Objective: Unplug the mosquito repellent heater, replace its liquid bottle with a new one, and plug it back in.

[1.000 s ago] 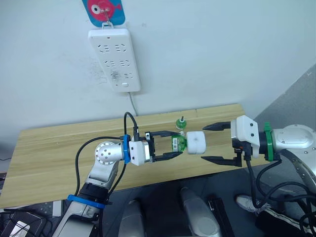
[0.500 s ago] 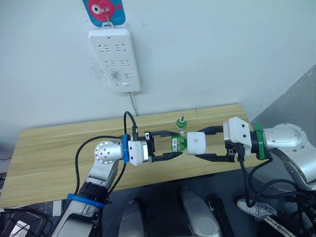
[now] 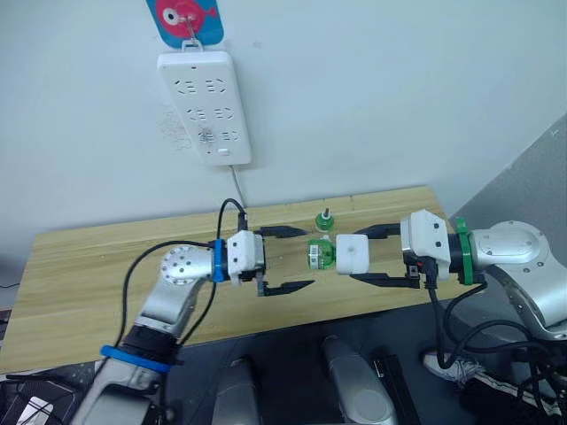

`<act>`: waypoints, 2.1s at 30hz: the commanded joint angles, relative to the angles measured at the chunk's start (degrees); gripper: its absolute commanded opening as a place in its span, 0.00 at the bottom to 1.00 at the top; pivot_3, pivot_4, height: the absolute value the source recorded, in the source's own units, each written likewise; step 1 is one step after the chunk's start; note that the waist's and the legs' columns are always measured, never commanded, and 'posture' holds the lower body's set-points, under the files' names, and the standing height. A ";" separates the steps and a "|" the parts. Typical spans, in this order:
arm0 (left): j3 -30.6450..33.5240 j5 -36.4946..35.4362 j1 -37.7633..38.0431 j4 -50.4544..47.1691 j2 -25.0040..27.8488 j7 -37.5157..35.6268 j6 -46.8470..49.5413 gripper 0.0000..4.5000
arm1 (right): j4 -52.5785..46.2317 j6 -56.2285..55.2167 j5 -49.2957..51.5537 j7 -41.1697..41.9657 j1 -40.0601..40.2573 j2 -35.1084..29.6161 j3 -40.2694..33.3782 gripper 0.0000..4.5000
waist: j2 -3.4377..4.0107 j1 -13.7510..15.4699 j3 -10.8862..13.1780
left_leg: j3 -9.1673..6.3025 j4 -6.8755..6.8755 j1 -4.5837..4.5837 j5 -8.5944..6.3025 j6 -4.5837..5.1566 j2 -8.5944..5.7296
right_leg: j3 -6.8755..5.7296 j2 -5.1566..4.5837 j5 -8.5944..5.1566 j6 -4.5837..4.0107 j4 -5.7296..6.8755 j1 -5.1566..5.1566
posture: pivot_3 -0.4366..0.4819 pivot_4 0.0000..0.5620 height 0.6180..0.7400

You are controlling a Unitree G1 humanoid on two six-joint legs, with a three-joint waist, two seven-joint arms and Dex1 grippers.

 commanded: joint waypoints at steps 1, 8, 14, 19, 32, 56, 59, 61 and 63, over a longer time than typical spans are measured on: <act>-0.51 -10.77 -2.54 -9.92 5.30 -0.13 26.85 1.00 | 1.48 -11.08 -5.94 2.77 -2.00 -1.39 1.58 0.66 | 0.00 -0.01 0.00 | 0.00 0.00 0.00 0.00 0.00 0.00 | 0.00 0.00 0.00 0.00 -0.01 0.00 | 0.19 0.51 1.00; 0.88 -21.50 -10.38 -12.63 2.72 6.97 51.11 1.00 | 9.00 -29.29 -14.97 6.51 -9.14 -0.10 7.42 0.66 | 0.00 -0.06 0.01 | -0.02 0.01 0.00 0.00 0.00 -0.01 | -0.04 0.00 0.00 0.00 -0.04 0.01 | 0.18 0.51 1.00; -2.83 -17.68 -11.91 -12.65 1.76 6.14 50.58 1.00 | 12.84 -35.49 -15.51 8.91 -12.06 1.19 9.51 0.66 | 0.01 -0.04 0.01 | -0.06 -0.02 0.00 0.00 0.00 -0.01 | -0.07 0.01 0.00 -0.01 -0.01 0.00 | 0.18 0.51 1.00; -3.66 -18.63 -12.48 -12.88 1.31 4.00 52.11 1.00 | 13.95 -37.33 -14.58 10.48 -13.76 2.72 10.53 0.66 | 0.01 0.00 0.01 | -0.08 0.01 0.00 0.00 -0.01 -0.01 | -0.08 0.01 0.01 -0.02 0.03 0.00 | 0.17 0.51 1.00; -4.68 -18.13 -12.50 -13.05 0.85 2.04 53.59 0.51 | 12.57 -37.04 -12.76 12.48 -14.66 5.19 11.12 0.66 | 0.00 -0.03 0.02 | -0.10 0.24 0.09 0.01 -0.02 -0.04 | -0.06 0.03 -0.04 -0.06 0.55 -0.04 | 0.17 0.52 1.00; 2.33 2.71 4.75 -12.21 -18.06 22.76 8.35 0.51 | 7.34 -9.68 -3.22 -8.31 5.17 -1.81 -10.73 1.00 | -0.04 -0.10 0.05 | -0.02 0.24 0.14 0.01 -0.02 -0.08 | 0.08 -0.01 0.06 -0.30 0.55 -0.01 | 0.15 0.56 1.00; 1.45 8.87 6.46 -9.28 -21.17 26.31 -2.93 0.51 | -5.29 11.95 8.94 -21.55 6.39 5.47 -13.01 1.00 | -0.06 -0.54 0.06 | 0.06 0.23 0.33 0.01 -0.02 -0.07 | 0.27 0.07 -0.06 -0.12 0.69 0.02 | 0.14 0.56 1.00; 1.22 13.48 6.88 -6.22 -23.05 30.02 -9.77 0.51 | -11.26 23.38 16.57 -33.14 5.27 13.40 -13.49 1.00 | -0.09 -0.68 0.06 | 0.05 0.27 0.43 0.03 -0.03 -0.12 | 0.38 0.11 -0.07 -0.20 0.72 0.09 | 0.15 0.55 1.00; 1.22 16.18 7.09 -3.92 -24.14 32.22 -14.20 0.51 | -14.43 30.04 19.81 -42.00 3.53 19.83 -13.90 1.00 | -0.11 -1.03 0.04 | 0.02 0.29 0.47 0.06 0.00 -0.16 | 0.46 0.14 -0.17 -0.43 0.69 0.15 | 0.15 0.55 1.00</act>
